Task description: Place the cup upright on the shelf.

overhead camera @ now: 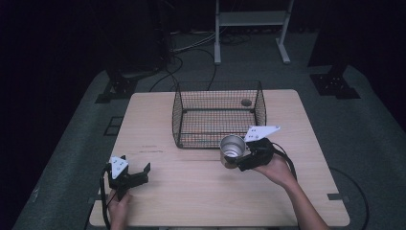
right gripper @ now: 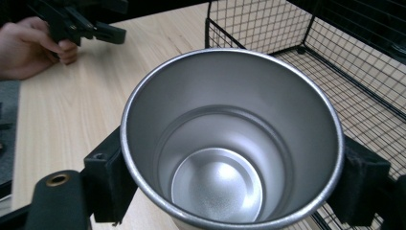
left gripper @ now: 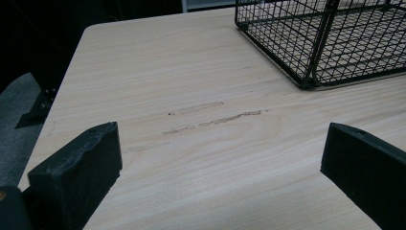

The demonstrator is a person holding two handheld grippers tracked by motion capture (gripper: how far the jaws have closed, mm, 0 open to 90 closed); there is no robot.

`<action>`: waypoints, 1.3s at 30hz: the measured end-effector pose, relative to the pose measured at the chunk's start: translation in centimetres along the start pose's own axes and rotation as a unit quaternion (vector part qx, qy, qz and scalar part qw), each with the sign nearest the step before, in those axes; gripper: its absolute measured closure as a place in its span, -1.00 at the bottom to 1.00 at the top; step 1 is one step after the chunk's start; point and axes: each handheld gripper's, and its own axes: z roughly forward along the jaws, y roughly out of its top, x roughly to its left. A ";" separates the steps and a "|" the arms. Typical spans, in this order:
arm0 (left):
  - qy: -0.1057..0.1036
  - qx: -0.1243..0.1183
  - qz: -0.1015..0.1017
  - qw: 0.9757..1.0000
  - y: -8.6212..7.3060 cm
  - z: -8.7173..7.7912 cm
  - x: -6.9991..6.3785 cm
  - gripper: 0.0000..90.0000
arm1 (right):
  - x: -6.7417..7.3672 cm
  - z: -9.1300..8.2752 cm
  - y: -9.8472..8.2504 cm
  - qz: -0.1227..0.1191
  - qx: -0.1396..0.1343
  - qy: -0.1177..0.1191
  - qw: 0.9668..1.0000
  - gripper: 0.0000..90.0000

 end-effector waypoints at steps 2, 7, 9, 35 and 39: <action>0.000 -0.001 -0.001 1.000 0.0 0.0 0.0 -1.00 | 0.0 -0.1 0.4 -0.003 0.002 -0.001 1.000 -0.60; 0.000 0.000 -0.001 1.000 0.0 0.0 0.0 -1.00 | -0.2 -0.5 1.1 -0.012 0.000 0.003 1.000 -0.60; 0.000 0.000 -0.001 1.000 0.0 0.0 0.0 -1.00 | -0.4 -0.6 1.4 -0.015 -0.001 0.003 1.000 -0.60; -0.002 -0.001 -0.002 1.000 0.0 0.0 0.1 -1.00 | -3.3 -1.6 4.9 -0.009 -0.011 0.033 0.999 -0.60; -0.001 -0.001 -0.001 1.000 0.0 0.0 0.1 -1.00 | -4.0 -1.6 5.6 -0.003 -0.015 0.034 0.999 -0.60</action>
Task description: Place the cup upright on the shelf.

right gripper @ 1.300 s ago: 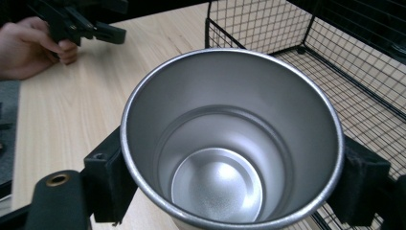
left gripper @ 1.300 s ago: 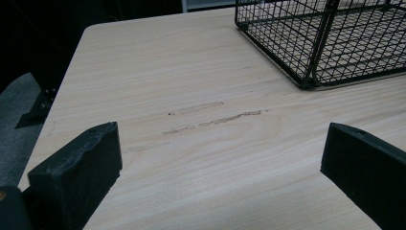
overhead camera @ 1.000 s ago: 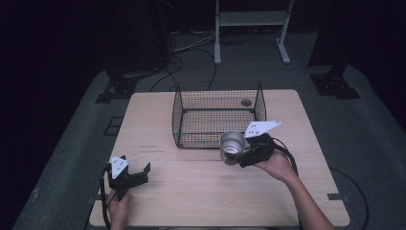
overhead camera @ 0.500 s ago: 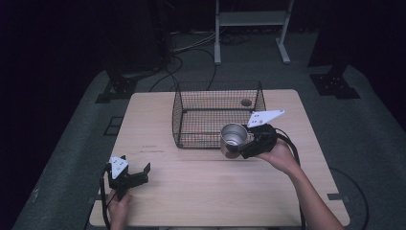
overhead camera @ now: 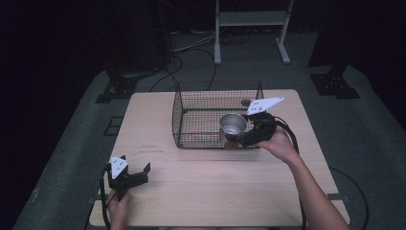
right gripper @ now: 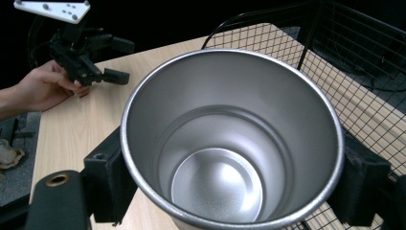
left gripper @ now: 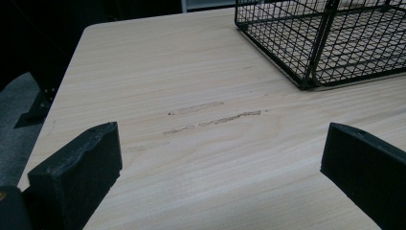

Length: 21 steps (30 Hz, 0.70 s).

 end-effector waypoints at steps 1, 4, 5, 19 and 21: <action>0.000 0.000 0.000 1.000 0.0 0.0 0.0 -1.00 | -0.1 0.0 0.2 0.000 0.000 -0.001 1.000 -0.60; 0.000 -0.002 -0.001 1.000 0.0 0.0 0.0 -1.00 | -0.6 -0.1 0.8 0.000 -0.003 -0.003 1.000 -0.60; 0.000 -0.002 -0.001 1.000 0.0 0.0 0.0 -1.00 | -0.8 -0.1 1.0 0.003 -0.004 -0.003 1.000 -0.60; -0.001 -0.003 -0.001 1.000 0.0 0.0 0.0 -1.00 | -2.3 1.1 3.6 0.001 0.008 -0.010 1.000 -0.60; -0.001 -0.003 -0.001 1.000 0.0 0.0 0.0 -1.00 | -2.5 1.2 4.0 0.003 0.009 -0.010 1.000 -0.60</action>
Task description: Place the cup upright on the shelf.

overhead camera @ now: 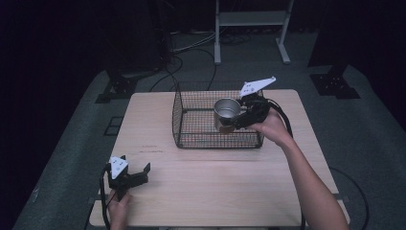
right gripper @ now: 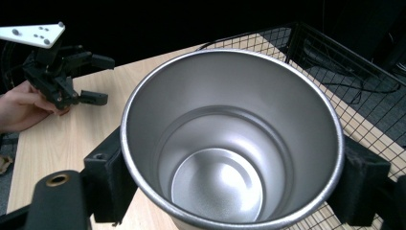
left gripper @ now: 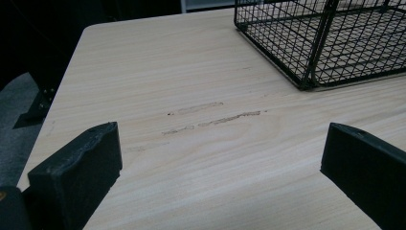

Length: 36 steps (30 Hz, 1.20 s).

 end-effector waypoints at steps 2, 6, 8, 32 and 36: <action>0.000 0.000 0.000 1.000 0.0 0.0 0.0 -1.00 | -0.2 0.2 0.4 0.000 -0.004 -0.005 1.000 -0.60; -0.001 0.002 0.001 1.000 0.0 0.0 0.0 -1.00 | -0.6 0.7 1.2 0.001 -0.001 -0.007 1.000 -0.60; 0.000 0.002 0.002 1.000 0.0 0.0 0.0 -1.00 | -0.8 0.9 1.5 0.002 -0.002 -0.009 1.000 -0.60; -0.002 0.003 0.003 1.000 0.0 0.0 0.0 -1.00 | -2.5 5.0 5.2 0.021 0.008 -0.003 1.000 -0.60; -0.002 0.003 0.002 1.000 0.0 0.0 0.0 -1.00 | -2.9 5.7 5.5 0.022 0.014 -0.008 1.000 -0.60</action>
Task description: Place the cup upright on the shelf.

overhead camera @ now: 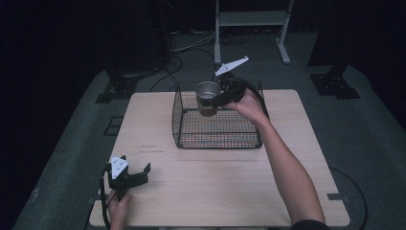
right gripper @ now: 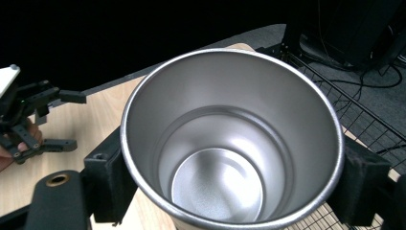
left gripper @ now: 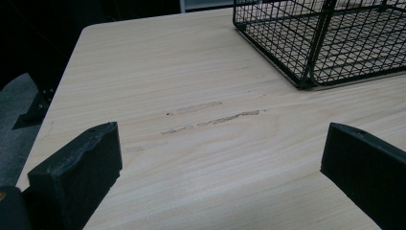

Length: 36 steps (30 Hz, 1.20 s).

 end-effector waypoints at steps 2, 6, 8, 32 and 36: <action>0.000 0.000 0.001 1.000 0.0 0.0 0.0 -1.00 | -0.1 0.4 0.1 0.002 0.005 -0.002 1.000 -0.60; 0.000 0.000 0.001 1.000 0.0 0.0 0.0 -1.00 | -0.4 1.1 0.0 0.002 0.012 -0.007 1.000 -0.60; 0.000 0.001 0.000 1.000 0.0 0.0 0.0 -1.00 | -0.7 1.5 -0.2 0.006 0.013 -0.009 1.000 -0.60; 0.000 0.002 0.001 1.000 0.0 -0.1 0.0 -1.00 | -3.0 4.0 -2.5 0.043 0.043 -0.022 0.998 -0.60; -0.001 0.002 0.000 1.000 0.0 -0.1 0.0 -1.00 | -3.2 4.4 -2.8 0.048 0.044 -0.023 0.998 -0.60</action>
